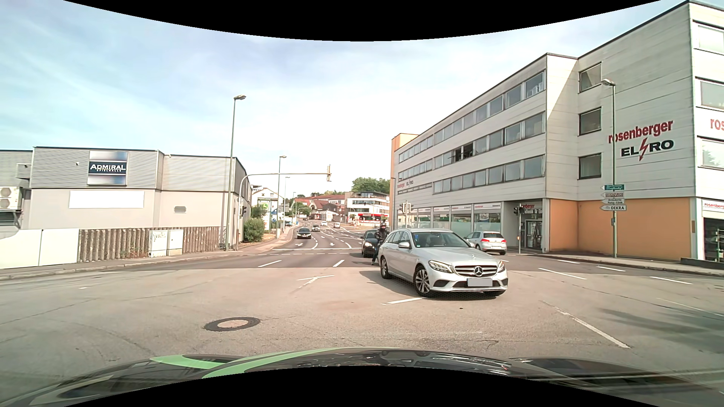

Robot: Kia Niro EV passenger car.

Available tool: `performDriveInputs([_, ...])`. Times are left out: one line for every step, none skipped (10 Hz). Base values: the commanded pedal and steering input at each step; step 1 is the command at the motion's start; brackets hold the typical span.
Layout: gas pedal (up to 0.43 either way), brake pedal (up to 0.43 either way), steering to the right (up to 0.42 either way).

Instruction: Follow the waypoints while adhering to traffic rules and regulations

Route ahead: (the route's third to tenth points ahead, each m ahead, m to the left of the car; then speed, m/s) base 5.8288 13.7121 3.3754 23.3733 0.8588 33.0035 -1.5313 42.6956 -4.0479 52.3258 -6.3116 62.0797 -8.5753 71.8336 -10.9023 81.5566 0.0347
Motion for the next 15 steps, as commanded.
performDriveInputs([0.000, 0.189, -0.156])
performDriveInputs([0.000, 0.201, -0.156])
performDriveInputs([0.000, 0.207, -0.157])
performDriveInputs([0.000, 0.213, -0.156])
performDriveInputs([0.000, 0.220, -0.156])
performDriveInputs([0.000, 0.220, -0.156])
performDriveInputs([0.000, 0.220, -0.156])
performDriveInputs([0.000, 0.220, -0.156])
performDriveInputs([0.000, 0.226, -0.156])
performDriveInputs([0.000, 0.226, -0.157])
performDriveInputs([0.000, 0.226, -0.157])
performDriveInputs([0.000, 0.226, -0.157])
performDriveInputs([0.000, 0.226, -0.157])
performDriveInputs([0.000, 0.226, -0.157])
performDriveInputs([0.000, 0.226, -0.157])
